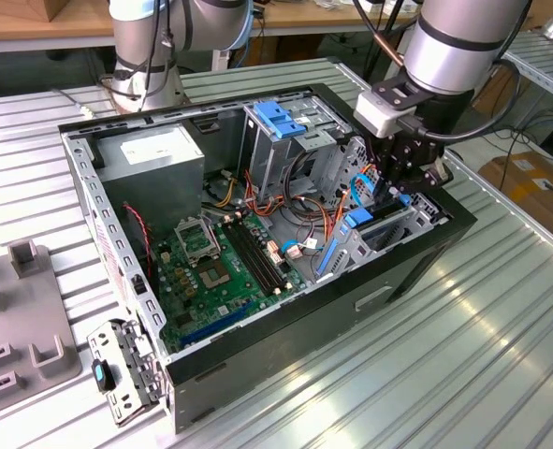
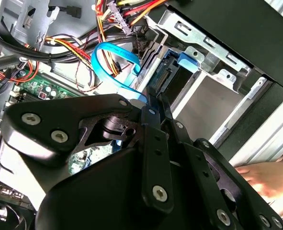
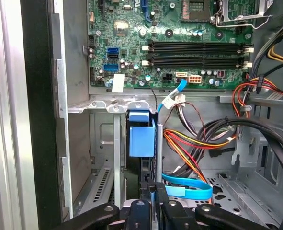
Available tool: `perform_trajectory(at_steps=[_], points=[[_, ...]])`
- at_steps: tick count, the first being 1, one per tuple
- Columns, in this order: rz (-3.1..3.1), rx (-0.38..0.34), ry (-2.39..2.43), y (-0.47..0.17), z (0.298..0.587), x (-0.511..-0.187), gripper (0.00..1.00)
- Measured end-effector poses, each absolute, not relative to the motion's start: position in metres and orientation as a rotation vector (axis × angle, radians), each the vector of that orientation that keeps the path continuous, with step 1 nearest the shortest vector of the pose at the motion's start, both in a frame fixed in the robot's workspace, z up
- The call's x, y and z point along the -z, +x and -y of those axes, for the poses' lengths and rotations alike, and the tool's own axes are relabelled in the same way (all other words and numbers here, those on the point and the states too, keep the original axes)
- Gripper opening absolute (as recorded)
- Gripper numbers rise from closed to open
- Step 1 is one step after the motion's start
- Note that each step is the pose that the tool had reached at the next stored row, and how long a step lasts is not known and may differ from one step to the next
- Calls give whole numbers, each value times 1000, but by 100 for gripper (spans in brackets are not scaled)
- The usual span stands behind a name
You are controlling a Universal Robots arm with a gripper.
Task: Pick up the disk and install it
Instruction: 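Insert the first disk wire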
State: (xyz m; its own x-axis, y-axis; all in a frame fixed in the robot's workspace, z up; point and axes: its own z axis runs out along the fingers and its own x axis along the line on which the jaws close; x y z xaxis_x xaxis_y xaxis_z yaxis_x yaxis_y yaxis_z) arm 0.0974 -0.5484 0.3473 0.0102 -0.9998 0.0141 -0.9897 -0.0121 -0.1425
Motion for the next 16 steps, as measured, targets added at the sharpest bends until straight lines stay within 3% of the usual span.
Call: perform_trajectory(at_steps=[16], points=[[-2141, 169, -2166, 97, 550, -347, 16]])
